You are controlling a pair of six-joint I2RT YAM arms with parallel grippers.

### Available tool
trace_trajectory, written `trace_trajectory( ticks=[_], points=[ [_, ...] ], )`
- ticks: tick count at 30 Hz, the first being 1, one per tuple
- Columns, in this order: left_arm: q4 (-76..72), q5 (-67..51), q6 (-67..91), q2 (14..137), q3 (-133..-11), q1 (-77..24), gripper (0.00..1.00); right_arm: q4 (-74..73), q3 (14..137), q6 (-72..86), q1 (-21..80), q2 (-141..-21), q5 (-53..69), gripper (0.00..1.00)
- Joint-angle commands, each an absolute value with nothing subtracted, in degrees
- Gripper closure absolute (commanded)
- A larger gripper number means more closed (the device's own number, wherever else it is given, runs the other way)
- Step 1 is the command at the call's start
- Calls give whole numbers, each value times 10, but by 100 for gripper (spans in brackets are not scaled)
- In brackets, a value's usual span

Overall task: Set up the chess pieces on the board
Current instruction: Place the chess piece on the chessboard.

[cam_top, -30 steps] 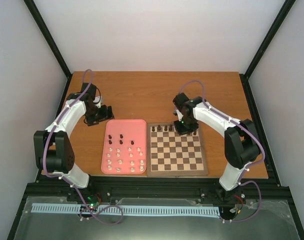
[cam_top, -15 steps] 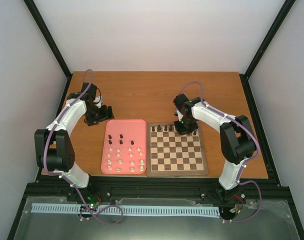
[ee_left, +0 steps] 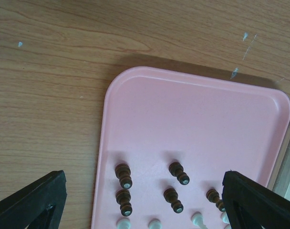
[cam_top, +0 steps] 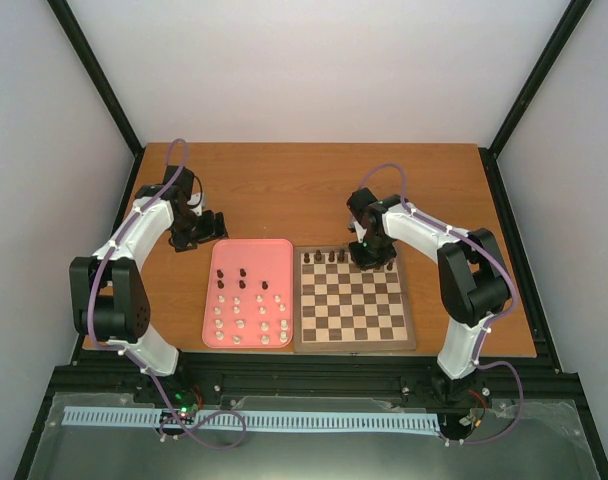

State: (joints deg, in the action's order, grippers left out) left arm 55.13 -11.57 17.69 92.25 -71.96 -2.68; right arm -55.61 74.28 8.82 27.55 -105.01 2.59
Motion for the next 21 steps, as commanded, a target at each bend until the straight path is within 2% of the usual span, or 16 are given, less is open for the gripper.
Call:
trace_trajectory(
  ticks=[1,9,13,21],
  points=[
    [556,-111,167,927,-744,-27,0,-551,737,85,269,-1056,21,86],
    [556,-112,167,928,-743,-27,0,-554,735,83,269,-1052,22,83],
    [555,-113,167,928,-742,-28,0,-553,733,79,269,-1041,31,77],
    [555,-113,166,927,-743,-27,0,-584,739,81,269,-986,52,71]
  ],
)
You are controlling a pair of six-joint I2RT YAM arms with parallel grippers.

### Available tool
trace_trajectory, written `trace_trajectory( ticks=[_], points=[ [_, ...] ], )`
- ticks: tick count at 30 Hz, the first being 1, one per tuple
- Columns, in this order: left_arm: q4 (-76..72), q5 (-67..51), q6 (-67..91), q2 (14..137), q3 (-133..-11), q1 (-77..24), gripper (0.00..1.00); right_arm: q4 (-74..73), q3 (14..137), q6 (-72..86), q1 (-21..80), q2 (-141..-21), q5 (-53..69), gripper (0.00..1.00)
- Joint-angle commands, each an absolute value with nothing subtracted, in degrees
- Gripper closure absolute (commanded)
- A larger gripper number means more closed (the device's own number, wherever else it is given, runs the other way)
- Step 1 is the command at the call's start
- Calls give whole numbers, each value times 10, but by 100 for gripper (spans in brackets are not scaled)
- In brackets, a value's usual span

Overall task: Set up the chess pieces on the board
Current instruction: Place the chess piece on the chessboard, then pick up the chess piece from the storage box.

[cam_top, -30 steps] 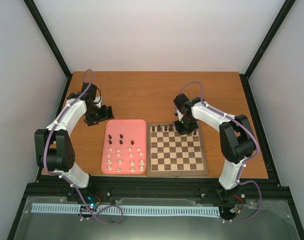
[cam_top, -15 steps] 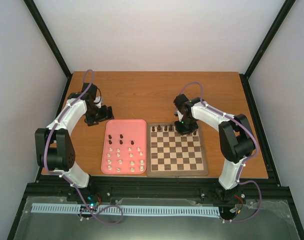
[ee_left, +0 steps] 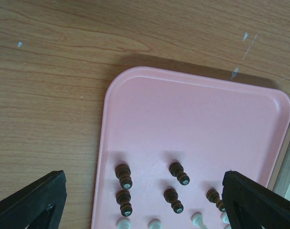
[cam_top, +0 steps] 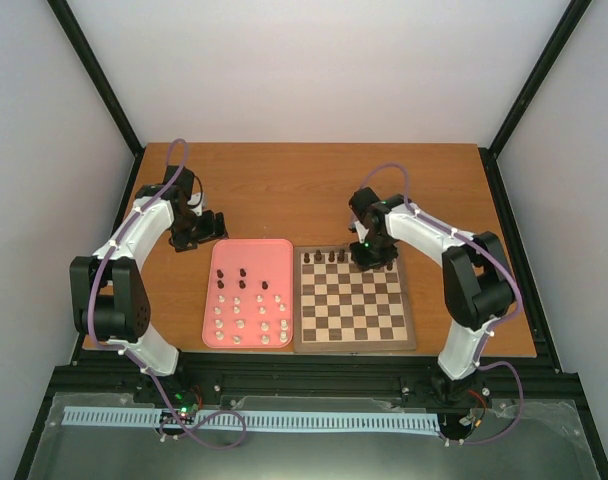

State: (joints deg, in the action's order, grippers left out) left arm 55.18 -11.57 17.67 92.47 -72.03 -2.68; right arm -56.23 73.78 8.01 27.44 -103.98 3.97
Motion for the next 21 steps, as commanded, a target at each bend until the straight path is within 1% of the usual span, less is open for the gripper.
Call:
trace_trajectory(
  ticks=[1,6,10,14,18,21],
  points=[
    [555,-114,166,927,-743,-28,0,-589,741,83,270,-973,54,70],
    [556,-114,166,926,-741,-28,0,-626,780,83,282,-926,60,64],
    [556,-115,167,926,-741,-28,0,-647,842,74,317,-937,72,61],
    [554,-118,167,926,-739,-28,0,-656,935,63,367,-1004,79,57],
    [551,-121,169,926,-738,-28,0,-670,1064,43,432,-1114,72,54],
    [552,-115,170,923,-738,-27,0,-676,1153,37,466,-1187,83,54]
  ],
)
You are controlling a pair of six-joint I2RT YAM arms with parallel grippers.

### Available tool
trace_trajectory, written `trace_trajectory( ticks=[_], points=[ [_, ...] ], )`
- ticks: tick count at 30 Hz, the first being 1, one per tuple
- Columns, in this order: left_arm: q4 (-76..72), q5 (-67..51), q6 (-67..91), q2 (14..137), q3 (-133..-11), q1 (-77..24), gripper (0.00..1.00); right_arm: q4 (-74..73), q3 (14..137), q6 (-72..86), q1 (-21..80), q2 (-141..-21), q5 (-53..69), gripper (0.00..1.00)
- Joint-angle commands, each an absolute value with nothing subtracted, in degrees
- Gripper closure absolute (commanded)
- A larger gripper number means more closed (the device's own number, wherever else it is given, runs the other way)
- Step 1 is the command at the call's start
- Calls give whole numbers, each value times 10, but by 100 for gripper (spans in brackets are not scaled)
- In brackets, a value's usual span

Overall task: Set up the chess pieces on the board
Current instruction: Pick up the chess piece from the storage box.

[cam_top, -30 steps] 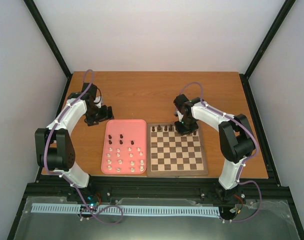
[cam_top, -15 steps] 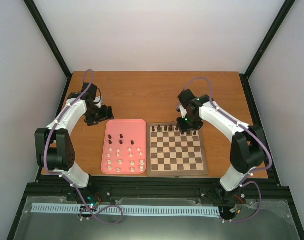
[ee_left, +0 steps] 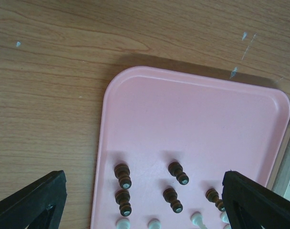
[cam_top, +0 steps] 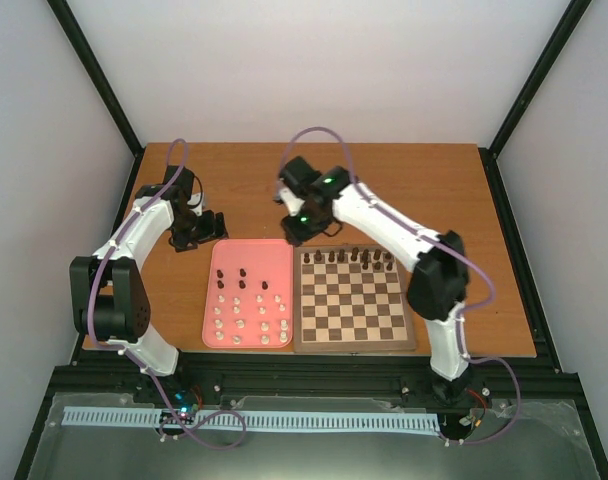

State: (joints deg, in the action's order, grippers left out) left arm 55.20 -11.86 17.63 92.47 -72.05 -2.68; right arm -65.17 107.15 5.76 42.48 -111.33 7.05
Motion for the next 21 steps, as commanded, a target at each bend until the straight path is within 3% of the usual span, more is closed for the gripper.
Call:
trace_trajectory(
  ticks=[1,21],
  points=[
    [553,-112,171,923,-738,-28,0,-675,1176,37,475,-1207,91,54],
    [546,-120,179,915,-712,-27,0,-673,1229,1,542,-1370,171,55]
  ],
)
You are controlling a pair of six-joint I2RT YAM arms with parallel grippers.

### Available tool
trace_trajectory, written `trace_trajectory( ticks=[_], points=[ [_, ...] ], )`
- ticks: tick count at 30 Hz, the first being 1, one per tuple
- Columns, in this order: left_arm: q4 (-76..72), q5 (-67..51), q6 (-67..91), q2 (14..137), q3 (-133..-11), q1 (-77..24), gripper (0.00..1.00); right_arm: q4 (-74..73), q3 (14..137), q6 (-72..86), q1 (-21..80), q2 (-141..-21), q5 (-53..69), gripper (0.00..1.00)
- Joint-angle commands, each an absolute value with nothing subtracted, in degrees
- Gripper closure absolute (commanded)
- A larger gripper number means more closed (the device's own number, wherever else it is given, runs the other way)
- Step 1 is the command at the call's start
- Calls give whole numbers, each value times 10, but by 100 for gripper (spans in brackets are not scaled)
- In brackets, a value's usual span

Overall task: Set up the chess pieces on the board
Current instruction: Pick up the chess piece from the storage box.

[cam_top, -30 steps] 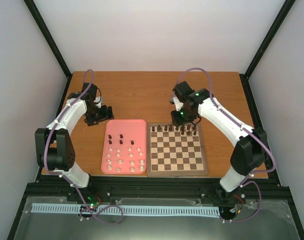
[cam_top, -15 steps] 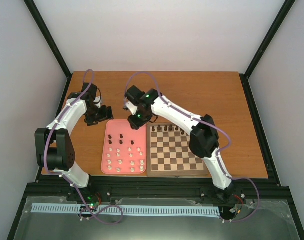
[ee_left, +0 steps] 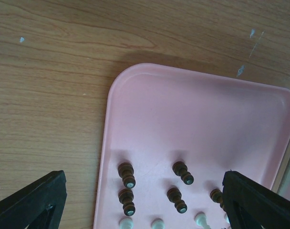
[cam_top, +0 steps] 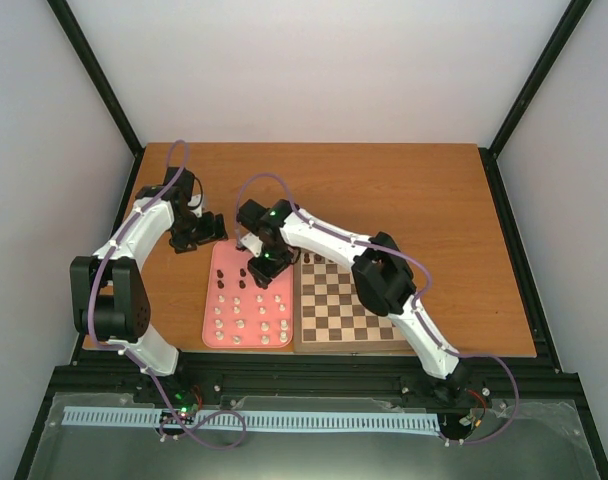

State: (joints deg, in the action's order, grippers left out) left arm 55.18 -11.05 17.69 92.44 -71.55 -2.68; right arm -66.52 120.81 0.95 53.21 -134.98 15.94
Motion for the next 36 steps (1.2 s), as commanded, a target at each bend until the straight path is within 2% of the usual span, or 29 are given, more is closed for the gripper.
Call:
trace_trajectory(
  ticks=[1,12,15,20,22,26,30,36],
  points=[
    [545,-120,179,914,-711,-27,0,-673,1231,2,543,-1374,171,55],
    [542,-123,179,904,-702,-28,0,-671,1244,15,545,-1403,142,61],
    [541,-123,179,902,-701,-28,0,-670,1247,15,545,-1407,140,70],
    [541,-125,179,902,-700,-28,0,-671,1247,14,543,-1411,142,72],
    [541,-127,179,902,-701,-27,0,-671,1247,14,543,-1411,143,79],
    [541,-128,179,902,-701,-27,0,-672,1247,14,543,-1411,143,81],
    [539,-129,179,899,-699,-28,0,-674,1248,16,543,-1407,134,92],
    [540,-128,179,898,-699,-27,0,-667,1246,23,539,-1360,91,97]
  ],
)
